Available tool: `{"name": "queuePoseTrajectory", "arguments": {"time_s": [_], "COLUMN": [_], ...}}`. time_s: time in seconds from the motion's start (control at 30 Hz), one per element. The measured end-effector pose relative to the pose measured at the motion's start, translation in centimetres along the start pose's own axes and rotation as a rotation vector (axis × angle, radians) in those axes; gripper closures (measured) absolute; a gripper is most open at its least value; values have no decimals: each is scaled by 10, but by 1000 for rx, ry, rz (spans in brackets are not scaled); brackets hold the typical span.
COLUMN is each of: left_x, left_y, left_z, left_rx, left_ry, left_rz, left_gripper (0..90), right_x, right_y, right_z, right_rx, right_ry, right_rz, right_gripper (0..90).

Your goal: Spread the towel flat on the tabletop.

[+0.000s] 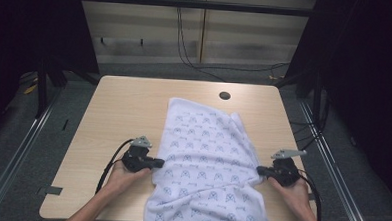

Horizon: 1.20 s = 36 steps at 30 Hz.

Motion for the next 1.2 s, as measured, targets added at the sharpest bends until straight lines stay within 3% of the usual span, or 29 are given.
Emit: {"name": "queuePoseTrajectory", "arguments": {"time_s": [0.07,0.17,0.2,0.27,0.3,0.33,0.37,0.4,0.47,0.6,0.67,0.73,0.8,0.87,0.93,1.0,1.07,1.13,1.2], "left_x": [-10,-40,-55,-75,-81,-83,-79,-74,-59,-22,-9,3,11,17,27,38,50,61,67], "left_y": [5,17,24,37,38,36,31,28,20,4,-2,-8,-10,-13,-15,-17,-16,-14,-13], "left_z": [5,18,24,32,37,41,45,45,42,25,17,9,4,3,5,7,9,7,4], "left_rx": [16,54,76,80,89,75,-3,-38,-37,-32,-28,-22,-36,-26,-54,-74,-93,-86,-102], "left_ry": [18,86,117,221,213,191,205,200,137,23,2,-27,-31,-54,-79,-119,-145,-184,-204], "left_rz": [-21,-54,-67,-43,-79,-100,-61,-44,-46,-14,-11,-12,24,13,41,57,96,128,166], "left_gripper": [900,900,900,900,900,882,860,827,814,777,773,773,772,763,736,702,687,612,584], "right_x": [9,24,31,47,54,60,63,66,66,53,46,40,35,31,27,24,24,24,23], "right_y": [16,39,47,63,67,68,67,57,51,7,-16,-36,-56,-75,-87,-96,-97,-96,-94], "right_z": [11,26,31,41,45,48,48,50,50,39,26,13,-5,-26,-45,-65,-68,-74,-78], "right_rx": [14,43,62,105,125,132,120,66,39,-92,-121,-127,-131,-124,-111,-103,-99,-82,-67], "right_ry": [-31,-76,-90,-137,-140,-145,-170,-209,-207,-215,-169,-149,-144,-123,-117,-129,-127,-126,-115], "right_rz": [0,3,18,60,106,123,121,95,93,73,92,101,77,64,45,19,14,0,-2], "right_gripper": [888,887,887,886,885,881,869,804,803,763,746,732,684,650,620,606,605,607,680]}}
Point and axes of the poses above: each handheld gripper's, and its own axes: z roughly backward along the jaws, y roughly out of its underside, x roughly to its left, the point moved 2 cm from there along -z, roughly forward along the jaws, and after that the axes turned 12 degrees about -z, right-handed, at the moved point
